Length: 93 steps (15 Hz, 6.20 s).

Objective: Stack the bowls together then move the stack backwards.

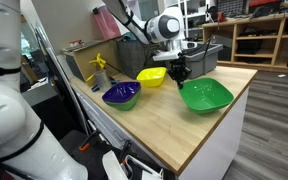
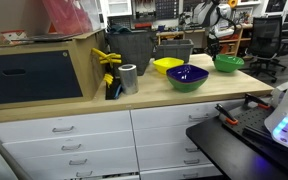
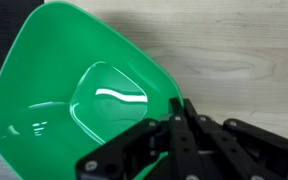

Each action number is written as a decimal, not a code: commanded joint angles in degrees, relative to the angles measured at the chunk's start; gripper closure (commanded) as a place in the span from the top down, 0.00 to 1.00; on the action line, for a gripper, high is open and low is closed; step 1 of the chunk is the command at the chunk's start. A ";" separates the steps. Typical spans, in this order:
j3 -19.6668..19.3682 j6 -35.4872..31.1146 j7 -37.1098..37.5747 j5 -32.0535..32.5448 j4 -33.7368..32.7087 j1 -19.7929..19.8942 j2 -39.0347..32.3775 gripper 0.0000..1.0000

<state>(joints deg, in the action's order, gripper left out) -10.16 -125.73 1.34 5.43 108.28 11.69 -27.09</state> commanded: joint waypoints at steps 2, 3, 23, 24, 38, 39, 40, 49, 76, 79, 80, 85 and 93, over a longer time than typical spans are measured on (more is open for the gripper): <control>0.00 1.78 -0.07 0.63 1.23 -1.11 4.29 0.01; 0.10 2.07 0.07 0.70 1.52 -1.38 4.98 0.01; 7.10 13.04 -3.12 4.53 7.81 -9.73 13.02 0.01; 7.26 13.34 -3.25 5.57 8.00 -10.19 13.35 0.01; 11.42 11.77 -13.96 12.54 15.41 -12.86 19.45 0.01; 11.55 11.46 -13.92 13.44 15.54 -13.05 19.75 0.01; 11.62 11.11 -13.75 14.26 15.73 -13.20 20.02 0.01; 12.19 11.15 -12.44 14.59 15.23 -13.77 21.57 0.05; 21.85 9.47 -10.98 15.01 27.60 -23.29 31.39 0.01; 22.63 6.23 -7.27 15.67 31.65 -24.14 34.32 0.01; 23.00 4.14 -5.73 15.69 33.22 -24.49 34.86 0.01; 25.00 -5.67 2.46 18.37 38.25 -25.09 34.08 0.01; 26.45 -10.22 10.61 21.66 41.31 -25.20 33.92 0.01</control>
<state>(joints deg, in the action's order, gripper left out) 15.84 -134.67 9.46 26.03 148.28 -13.33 5.74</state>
